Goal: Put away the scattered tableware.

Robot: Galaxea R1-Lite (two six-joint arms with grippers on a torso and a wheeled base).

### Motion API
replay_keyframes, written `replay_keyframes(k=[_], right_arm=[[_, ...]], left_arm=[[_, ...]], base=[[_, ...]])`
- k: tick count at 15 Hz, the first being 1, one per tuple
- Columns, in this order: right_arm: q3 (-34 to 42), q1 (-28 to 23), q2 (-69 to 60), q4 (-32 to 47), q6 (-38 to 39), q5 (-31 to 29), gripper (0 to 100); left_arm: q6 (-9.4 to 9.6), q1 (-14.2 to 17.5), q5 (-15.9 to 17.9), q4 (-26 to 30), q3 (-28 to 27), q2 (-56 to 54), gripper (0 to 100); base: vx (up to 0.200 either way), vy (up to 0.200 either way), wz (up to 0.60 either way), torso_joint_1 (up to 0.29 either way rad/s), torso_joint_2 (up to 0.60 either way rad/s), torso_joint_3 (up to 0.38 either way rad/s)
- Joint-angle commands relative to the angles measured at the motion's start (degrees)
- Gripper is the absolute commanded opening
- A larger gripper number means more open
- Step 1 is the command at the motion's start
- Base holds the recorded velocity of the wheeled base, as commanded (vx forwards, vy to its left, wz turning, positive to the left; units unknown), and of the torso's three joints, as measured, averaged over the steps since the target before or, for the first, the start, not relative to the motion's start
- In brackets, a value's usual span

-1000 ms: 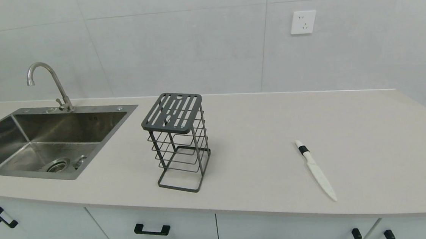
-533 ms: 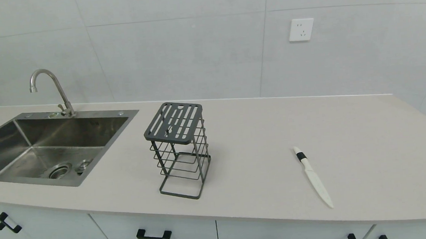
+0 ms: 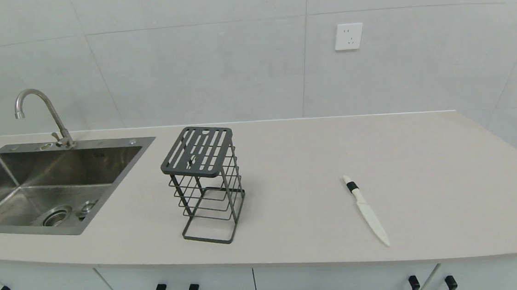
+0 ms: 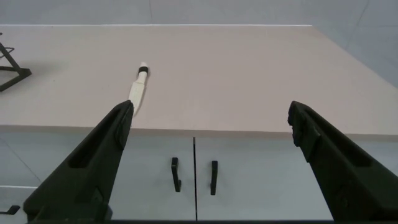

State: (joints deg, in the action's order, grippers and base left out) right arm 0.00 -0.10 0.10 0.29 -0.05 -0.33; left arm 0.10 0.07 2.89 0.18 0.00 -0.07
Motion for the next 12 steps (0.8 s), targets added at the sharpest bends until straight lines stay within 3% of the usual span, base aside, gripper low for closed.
replay_keyframes(k=[1, 3, 9, 12], right_arm=[[0.0, 0.01, -0.01, -0.03, -0.04, -0.02, 100], [0.0, 0.01, -0.01, -0.03, -0.04, -0.02, 100], [0.0, 0.01, -0.01, -0.03, 0.05, -0.02, 100], [0.0, 0.01, -0.01, -0.03, 0.05, -0.02, 100]], left_arm=[[-0.01, 0.01, 0.01, -0.01, 0.0, 0.07, 100], [0.08, 0.01, 0.01, -0.01, 0.0, 0.07, 100], [0.08, 0.01, 0.01, -0.01, 0.0, 0.07, 100], [0.08, 0.01, 0.1, -0.01, 0.0, 0.07, 100]], base=[[0.0, 0.0, 0.0, 0.0, 0.0, 0.0], [0.0, 0.0, 0.0, 0.102, -0.19, -0.093], [0.0, 0.0, 0.0, 0.247, -0.48, -0.233], [0.0, 0.0, 0.0, 0.054, -0.1, -0.045]])
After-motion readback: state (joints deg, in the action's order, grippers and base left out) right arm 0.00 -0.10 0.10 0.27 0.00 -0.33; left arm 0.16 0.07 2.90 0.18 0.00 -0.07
